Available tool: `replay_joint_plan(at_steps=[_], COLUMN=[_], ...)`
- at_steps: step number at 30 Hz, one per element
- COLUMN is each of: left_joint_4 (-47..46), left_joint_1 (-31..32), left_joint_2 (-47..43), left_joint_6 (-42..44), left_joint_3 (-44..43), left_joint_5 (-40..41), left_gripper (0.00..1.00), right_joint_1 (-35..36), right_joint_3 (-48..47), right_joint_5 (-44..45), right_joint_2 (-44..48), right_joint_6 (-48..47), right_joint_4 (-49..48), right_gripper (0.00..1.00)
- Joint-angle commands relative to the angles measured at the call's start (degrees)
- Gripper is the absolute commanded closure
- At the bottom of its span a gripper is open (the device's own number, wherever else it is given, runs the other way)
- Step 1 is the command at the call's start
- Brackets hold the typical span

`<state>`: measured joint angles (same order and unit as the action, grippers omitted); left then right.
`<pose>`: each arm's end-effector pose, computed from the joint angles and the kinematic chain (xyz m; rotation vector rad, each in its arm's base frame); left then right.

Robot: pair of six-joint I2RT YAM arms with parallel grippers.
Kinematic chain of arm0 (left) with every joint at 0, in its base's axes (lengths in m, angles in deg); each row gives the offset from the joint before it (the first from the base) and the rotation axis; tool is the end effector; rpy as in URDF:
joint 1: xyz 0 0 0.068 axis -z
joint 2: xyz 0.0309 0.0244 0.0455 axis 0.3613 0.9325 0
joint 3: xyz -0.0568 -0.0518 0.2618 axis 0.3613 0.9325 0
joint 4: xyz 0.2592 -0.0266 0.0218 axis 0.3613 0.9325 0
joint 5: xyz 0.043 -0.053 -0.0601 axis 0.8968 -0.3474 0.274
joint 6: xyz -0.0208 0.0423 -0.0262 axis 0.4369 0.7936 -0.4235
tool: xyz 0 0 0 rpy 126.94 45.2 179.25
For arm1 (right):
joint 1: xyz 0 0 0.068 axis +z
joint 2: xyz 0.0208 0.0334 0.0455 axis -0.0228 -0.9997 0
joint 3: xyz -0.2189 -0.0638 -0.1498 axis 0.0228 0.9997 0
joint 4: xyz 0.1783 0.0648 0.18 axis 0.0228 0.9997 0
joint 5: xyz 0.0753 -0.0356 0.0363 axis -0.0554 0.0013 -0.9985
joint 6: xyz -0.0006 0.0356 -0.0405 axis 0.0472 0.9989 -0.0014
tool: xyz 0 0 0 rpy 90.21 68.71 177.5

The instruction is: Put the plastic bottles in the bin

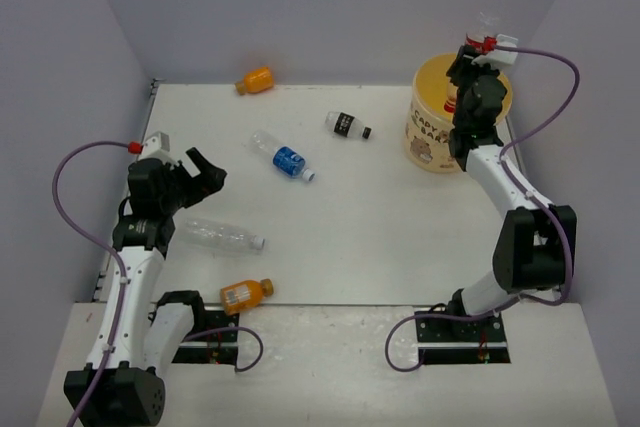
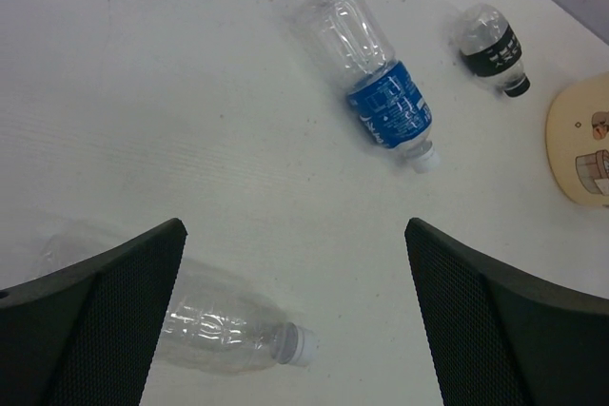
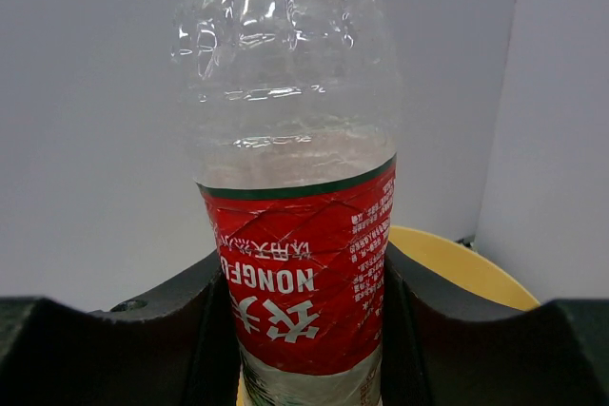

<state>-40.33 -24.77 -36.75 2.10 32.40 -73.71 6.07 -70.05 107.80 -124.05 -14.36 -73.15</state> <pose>0.1799 0.0052 0.2900 -0.5411 2.0410 -0.4768 0.3703 0.0192 0.3698 0.2751 1.2792 -0.0894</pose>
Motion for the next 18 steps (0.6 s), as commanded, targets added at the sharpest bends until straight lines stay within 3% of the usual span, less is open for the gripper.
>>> replay_joint_plan(at_steps=[1, 5, 6, 16, 18], left_joint_4=[5.12, 9.10, 9.85, 18.95, 18.16], left_joint_1=[0.08, 0.08, 0.05, 0.08, 0.08], left_joint_2=[-0.10, 1.09, 1.30, 4.17, 4.98], left_joint_6=[1.09, 0.19, -0.48, -6.35, -8.49], left_joint_3=[-1.16, -3.03, -3.04, -0.73, 1.23], left_joint_5=[4.82, 9.57, 10.24, 15.71, 14.98], left_gripper=[0.00, 0.00, 0.00, 0.00, 0.00], right_joint_1=[-0.89, -0.81, -0.84, -0.82, -0.85], right_joint_3=[0.21, 1.21, 1.52, 4.08, 6.00], right_joint_5=[-1.53, -0.85, 0.09, -0.11, -3.66], right_joint_2=[0.50, 2.44, 3.04, 12.46, 15.44], right_joint_6=[2.52, 2.24, 2.85, 7.10, 7.82], right_joint_4=[-6.17, -5.47, -4.66, 6.72, 7.45], right_gripper=[0.49, 0.07, 0.01, 0.01, 0.01])
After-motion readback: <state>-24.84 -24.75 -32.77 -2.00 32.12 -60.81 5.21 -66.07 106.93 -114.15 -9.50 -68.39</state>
